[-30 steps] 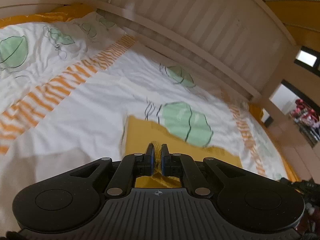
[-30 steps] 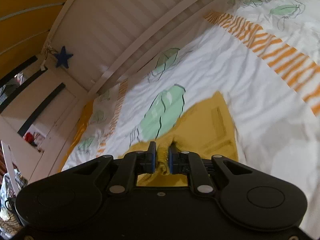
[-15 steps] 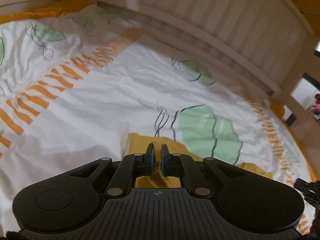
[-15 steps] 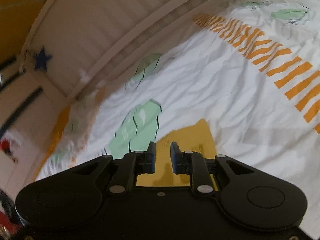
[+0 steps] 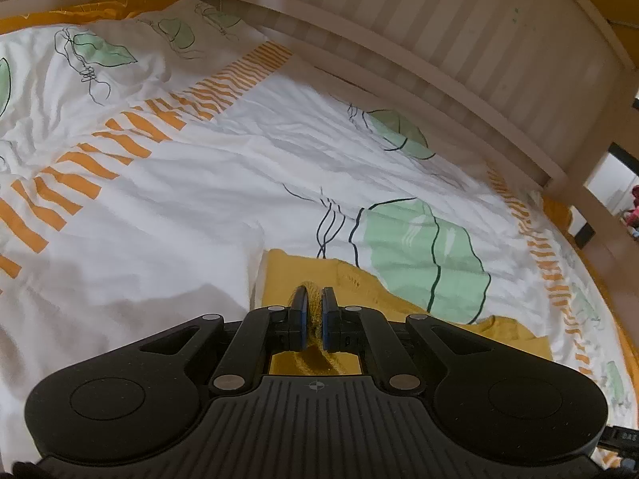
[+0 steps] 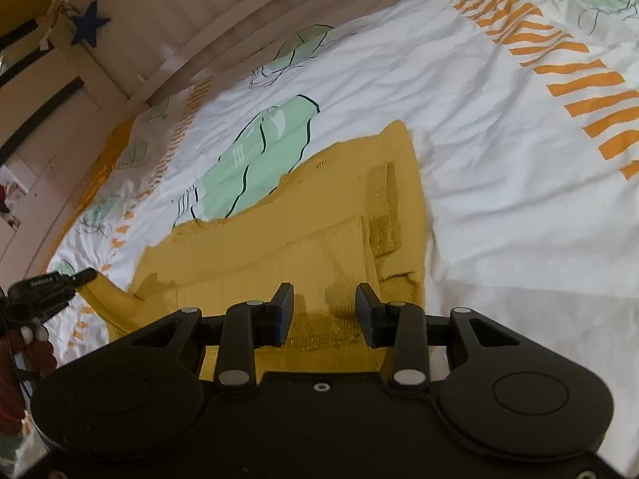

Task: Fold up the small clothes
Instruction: 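Lift the hem with both tools and carry it over onto the collar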

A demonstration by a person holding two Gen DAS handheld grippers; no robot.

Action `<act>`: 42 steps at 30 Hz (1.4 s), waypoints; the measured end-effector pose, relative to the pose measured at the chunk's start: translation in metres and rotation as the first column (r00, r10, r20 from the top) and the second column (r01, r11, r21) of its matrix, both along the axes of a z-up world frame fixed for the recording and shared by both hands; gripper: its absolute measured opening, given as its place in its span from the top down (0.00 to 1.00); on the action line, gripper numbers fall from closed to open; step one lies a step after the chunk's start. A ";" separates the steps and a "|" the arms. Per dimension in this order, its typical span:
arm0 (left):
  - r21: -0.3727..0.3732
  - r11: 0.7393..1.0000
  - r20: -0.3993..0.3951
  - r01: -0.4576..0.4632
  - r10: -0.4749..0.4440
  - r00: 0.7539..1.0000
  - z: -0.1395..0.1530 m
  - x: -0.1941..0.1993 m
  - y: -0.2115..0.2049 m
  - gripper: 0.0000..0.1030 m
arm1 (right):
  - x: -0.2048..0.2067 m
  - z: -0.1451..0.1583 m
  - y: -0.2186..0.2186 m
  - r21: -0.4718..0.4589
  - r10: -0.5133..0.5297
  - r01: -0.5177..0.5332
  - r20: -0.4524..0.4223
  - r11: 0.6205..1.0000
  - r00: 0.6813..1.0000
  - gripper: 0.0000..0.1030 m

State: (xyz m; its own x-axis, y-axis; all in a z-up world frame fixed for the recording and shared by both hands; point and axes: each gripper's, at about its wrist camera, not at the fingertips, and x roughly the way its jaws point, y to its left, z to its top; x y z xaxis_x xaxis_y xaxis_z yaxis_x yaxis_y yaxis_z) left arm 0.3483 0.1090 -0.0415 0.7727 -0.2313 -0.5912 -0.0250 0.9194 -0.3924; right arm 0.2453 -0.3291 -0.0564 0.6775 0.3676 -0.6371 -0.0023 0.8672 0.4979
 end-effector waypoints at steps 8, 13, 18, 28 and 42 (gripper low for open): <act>0.000 1.000 -0.008 -0.002 0.002 1.000 -0.001 -0.002 0.003 0.94 | -0.008 0.004 0.010 -0.068 0.016 -0.014 0.031 0.998 0.999 0.65; 0.000 1.000 -0.011 -0.002 0.002 1.000 -0.002 -0.004 0.005 0.94 | -0.010 -0.001 0.015 -0.124 -0.007 0.010 0.024 0.992 1.000 0.60; 0.002 1.000 -0.013 -0.002 0.002 1.000 -0.003 -0.005 0.006 0.94 | -0.014 0.000 0.018 -0.202 -0.008 0.015 0.034 0.979 0.999 0.46; 0.007 1.000 -0.013 0.000 0.000 1.000 -0.004 -0.006 0.006 0.94 | -0.016 -0.001 0.033 -0.201 0.061 -0.049 0.054 0.978 0.997 0.46; 0.007 1.000 -0.022 -0.006 0.006 1.000 -0.009 -0.007 0.006 0.94 | -0.002 -0.018 0.016 -0.021 -0.022 0.023 0.039 1.000 0.999 0.88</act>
State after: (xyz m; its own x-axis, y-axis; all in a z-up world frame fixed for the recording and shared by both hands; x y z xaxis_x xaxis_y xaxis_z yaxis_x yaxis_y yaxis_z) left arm 0.3409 0.1145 -0.0508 0.7606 -0.2223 -0.6100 -0.0394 0.9221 -0.3851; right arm 0.2431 -0.3129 -0.0748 0.7096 0.3382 -0.6181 -0.0011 0.8778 0.4790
